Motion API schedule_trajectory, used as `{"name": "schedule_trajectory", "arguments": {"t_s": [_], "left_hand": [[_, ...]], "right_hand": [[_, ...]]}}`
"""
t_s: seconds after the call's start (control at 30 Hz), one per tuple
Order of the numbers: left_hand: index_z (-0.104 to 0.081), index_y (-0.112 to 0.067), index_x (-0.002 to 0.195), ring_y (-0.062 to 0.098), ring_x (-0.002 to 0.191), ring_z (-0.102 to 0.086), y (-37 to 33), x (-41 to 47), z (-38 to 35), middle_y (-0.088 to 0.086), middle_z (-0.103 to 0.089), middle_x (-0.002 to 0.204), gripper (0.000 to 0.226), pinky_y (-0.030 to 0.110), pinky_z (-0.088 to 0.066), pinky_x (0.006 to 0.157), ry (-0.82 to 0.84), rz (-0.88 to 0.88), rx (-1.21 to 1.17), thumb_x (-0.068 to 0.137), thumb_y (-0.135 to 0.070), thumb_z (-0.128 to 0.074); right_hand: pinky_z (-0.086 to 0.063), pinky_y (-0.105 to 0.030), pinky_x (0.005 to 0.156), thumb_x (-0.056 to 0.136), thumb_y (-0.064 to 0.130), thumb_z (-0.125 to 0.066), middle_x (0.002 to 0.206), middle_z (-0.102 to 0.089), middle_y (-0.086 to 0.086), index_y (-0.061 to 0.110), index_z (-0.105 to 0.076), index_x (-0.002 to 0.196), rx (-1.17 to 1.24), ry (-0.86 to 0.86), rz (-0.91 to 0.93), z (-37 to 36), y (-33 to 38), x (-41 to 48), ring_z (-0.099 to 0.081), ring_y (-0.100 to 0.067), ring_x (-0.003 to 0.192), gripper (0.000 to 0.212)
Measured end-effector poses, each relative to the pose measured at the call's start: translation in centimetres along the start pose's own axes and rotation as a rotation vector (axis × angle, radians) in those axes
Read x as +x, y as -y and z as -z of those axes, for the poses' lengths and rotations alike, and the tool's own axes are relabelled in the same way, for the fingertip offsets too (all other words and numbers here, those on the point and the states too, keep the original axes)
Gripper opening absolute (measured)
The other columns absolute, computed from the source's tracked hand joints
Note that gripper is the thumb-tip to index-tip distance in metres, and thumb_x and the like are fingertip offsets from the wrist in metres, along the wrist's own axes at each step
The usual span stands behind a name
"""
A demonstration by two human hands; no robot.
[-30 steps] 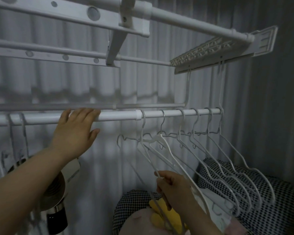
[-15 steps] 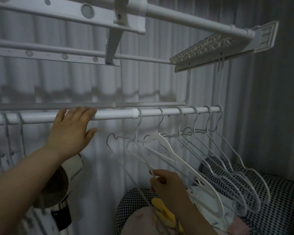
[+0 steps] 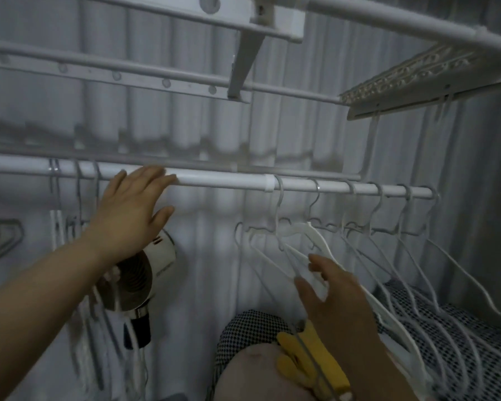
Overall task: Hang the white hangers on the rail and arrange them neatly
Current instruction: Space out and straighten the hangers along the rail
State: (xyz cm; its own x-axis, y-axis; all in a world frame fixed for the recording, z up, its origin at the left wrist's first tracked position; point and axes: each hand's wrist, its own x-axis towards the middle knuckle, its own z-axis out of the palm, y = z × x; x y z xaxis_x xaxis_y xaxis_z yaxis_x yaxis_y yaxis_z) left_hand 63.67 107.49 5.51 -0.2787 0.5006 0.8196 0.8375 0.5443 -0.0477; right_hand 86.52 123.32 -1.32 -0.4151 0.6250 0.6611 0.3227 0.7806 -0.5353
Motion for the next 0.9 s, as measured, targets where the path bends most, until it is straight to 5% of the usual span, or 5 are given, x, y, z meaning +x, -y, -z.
{"name": "schedule_trajectory", "arguments": {"t_s": [0.13,0.3,0.43,0.57,0.9], "left_hand": [[-0.055,-0.001,0.122,0.04,0.123,-0.047,2.2,-2.3,1.7,0.023,-0.053,0.13,0.069,0.05,-0.025,0.105,-0.017,0.045,0.028,0.076,-0.044,-0.027],[-0.06,0.001,0.113,0.042,0.111,-0.057,6.5,-4.5,3.6,0.025,-0.06,0.118,0.058,0.054,-0.036,0.096,0.016,0.105,0.04,0.078,-0.035,-0.031],[-0.058,0.0,0.117,0.043,0.114,-0.054,10.2,-5.9,4.7,0.026,-0.056,0.124,0.061,0.057,-0.036,0.097,0.078,0.1,0.031,0.078,-0.037,-0.03],[-0.049,-0.005,0.129,0.037,0.129,-0.041,12.5,-5.9,5.7,0.02,-0.041,0.141,0.058,0.05,-0.025,0.108,0.064,0.096,-0.014,0.079,-0.032,-0.04],[-0.028,-0.015,0.142,0.019,0.14,-0.02,13.7,-1.5,3.9,0.005,-0.024,0.152,0.052,0.034,-0.005,0.114,0.1,-0.086,-0.127,0.093,-0.024,-0.045]], "right_hand": [[-0.046,-0.037,0.093,0.082,0.03,-0.056,0.107,-0.068,-0.01,0.007,-0.064,0.111,-0.153,-0.101,0.243,-0.8,2.1,-0.2,-0.059,-0.033,0.105,0.037],[-0.029,-0.009,0.081,0.076,0.035,-0.043,0.088,-0.07,-0.006,0.009,-0.069,0.093,0.068,-0.076,0.41,-4.1,7.4,-1.7,-0.057,-0.014,0.084,0.041],[-0.037,-0.01,0.078,0.089,0.026,-0.053,0.096,-0.059,0.004,0.014,-0.06,0.111,0.382,0.384,0.135,-8.3,12.3,-3.8,-0.052,-0.006,0.089,0.026],[-0.044,-0.018,0.063,0.092,0.021,-0.051,0.089,-0.064,-0.015,-0.001,-0.059,0.104,0.535,0.629,-0.101,-11.6,16.1,-4.9,-0.053,-0.012,0.072,0.026],[-0.036,-0.005,0.044,0.093,0.018,-0.049,0.062,-0.055,0.008,0.025,-0.055,0.065,0.515,0.451,-0.251,-12.3,17.9,-6.7,-0.051,0.006,0.042,0.029]]}}
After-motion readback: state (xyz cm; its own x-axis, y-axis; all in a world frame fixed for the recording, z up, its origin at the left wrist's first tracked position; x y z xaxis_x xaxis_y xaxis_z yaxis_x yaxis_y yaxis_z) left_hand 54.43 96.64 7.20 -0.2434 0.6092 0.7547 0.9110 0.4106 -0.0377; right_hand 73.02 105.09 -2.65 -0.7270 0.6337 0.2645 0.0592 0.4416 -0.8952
